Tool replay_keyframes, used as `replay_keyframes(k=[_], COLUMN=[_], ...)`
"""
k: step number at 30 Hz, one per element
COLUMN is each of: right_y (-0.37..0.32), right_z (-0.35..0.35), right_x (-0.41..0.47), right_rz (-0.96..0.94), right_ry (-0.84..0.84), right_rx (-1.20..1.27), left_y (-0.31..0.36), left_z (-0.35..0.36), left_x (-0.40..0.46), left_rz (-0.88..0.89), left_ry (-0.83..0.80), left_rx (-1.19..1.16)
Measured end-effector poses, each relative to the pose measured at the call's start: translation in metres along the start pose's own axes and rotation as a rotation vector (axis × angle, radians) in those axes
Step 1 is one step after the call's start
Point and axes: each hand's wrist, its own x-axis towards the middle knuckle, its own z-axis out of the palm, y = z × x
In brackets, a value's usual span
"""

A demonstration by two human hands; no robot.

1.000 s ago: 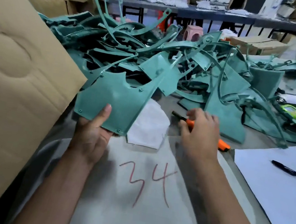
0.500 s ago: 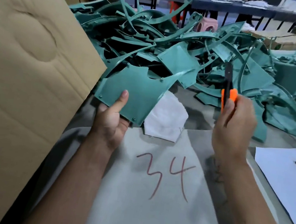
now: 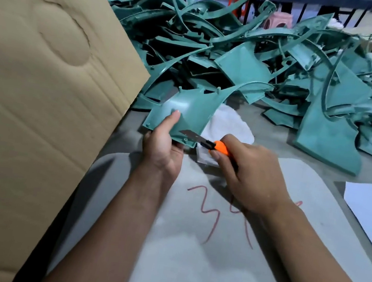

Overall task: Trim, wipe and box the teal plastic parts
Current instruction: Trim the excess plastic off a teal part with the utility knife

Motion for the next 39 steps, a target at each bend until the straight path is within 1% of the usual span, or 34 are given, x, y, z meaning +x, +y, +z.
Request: replay_keyframes(k=[3,8,10,11,12,14,16,18,20,30,35,39], right_y=[-0.001,0.015,0.017,0.016,0.014,0.005,-0.005,-0.011,-0.011,0.009,0.035,0.049], right_z=[-0.001,-0.004,-0.005,-0.006,-0.008,-0.009,-0.005,0.000,0.002,-0.002,-0.004,-0.006], right_x=[0.001,0.004,0.005,0.005,0.005,0.003,0.002,0.002,0.002,0.006,0.006,0.003], right_rz=[0.046,0.267,0.355,0.355,0.315,0.158,0.018,-0.028,-0.015,0.225,0.440,0.627], right_ry=[0.058,0.220,0.280,0.305,0.324,0.316,0.219,0.121,0.110,0.348,0.341,0.353], right_rx=[-0.011,-0.098,-0.074,-0.044,-0.020,-0.010,-0.018,-0.018,-0.033,-0.106,-0.072,-0.122], left_y=[0.001,-0.001,0.000,0.001,0.002,0.003,0.003,0.004,0.005,0.007,0.007,0.006], left_z=[0.001,0.001,0.001,0.001,0.001,0.001,0.001,0.000,-0.001,-0.006,-0.007,-0.006], left_x=[-0.002,-0.007,-0.009,-0.009,-0.009,-0.008,-0.007,-0.006,-0.006,-0.004,-0.006,-0.007], left_rz=[-0.012,0.005,0.012,0.013,0.012,0.002,-0.010,-0.027,-0.041,-0.076,-0.071,-0.050], left_ry=[0.003,0.015,0.017,0.016,0.012,-0.009,-0.029,-0.049,-0.058,-0.078,-0.089,-0.065], left_rx=[0.030,0.065,0.065,0.066,0.064,0.047,0.030,0.033,0.026,0.075,0.142,0.155])
